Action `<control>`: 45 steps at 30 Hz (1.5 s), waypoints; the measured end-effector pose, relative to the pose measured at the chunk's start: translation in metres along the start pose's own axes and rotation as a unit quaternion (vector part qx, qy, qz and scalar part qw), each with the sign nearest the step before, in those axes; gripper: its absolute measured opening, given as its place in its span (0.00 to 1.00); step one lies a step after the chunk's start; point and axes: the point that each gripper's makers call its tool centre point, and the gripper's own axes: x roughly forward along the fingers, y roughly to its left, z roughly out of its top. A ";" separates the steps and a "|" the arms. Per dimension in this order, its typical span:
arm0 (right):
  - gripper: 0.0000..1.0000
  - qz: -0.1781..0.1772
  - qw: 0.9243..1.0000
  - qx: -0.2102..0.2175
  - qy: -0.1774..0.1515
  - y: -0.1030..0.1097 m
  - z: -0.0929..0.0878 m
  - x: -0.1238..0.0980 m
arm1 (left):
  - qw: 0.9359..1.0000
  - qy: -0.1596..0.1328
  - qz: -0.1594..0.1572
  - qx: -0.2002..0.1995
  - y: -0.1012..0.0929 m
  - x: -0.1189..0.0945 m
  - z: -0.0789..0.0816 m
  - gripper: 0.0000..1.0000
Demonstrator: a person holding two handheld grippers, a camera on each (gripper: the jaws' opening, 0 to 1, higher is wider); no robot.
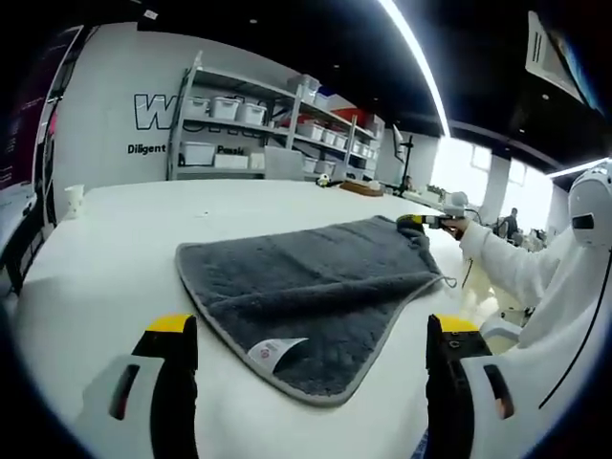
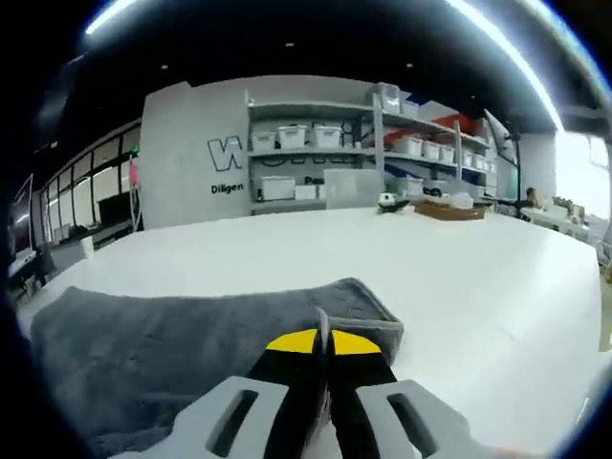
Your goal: Open the folded towel by lifting each exposed corner and separating the folded layers until the towel lies flat within the target outline without major curled edges
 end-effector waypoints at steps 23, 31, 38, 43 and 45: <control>0.00 -0.151 0.980 0.123 0.047 -0.096 -0.081 -0.087 | 1.000 0.000 -0.005 -0.008 0.003 0.002 -0.006 0.98; 0.02 -0.155 0.984 0.081 0.045 -0.097 -0.078 -0.091 | 1.000 -0.001 -0.005 -0.007 0.002 0.003 -0.006 0.98; 0.26 -0.141 0.990 0.024 0.000 -0.090 -0.049 -0.115 | 1.000 0.003 -0.002 -0.003 0.007 0.003 -0.001 0.98; 0.52 -0.057 0.997 -0.026 -0.035 -0.043 -0.024 -0.137 | 1.000 0.017 -0.002 0.020 0.019 0.012 0.009 0.98; 0.60 -0.007 0.999 -0.030 -0.044 -0.015 -0.015 -0.150 | 0.999 0.022 -0.002 0.026 0.024 0.016 0.012 0.98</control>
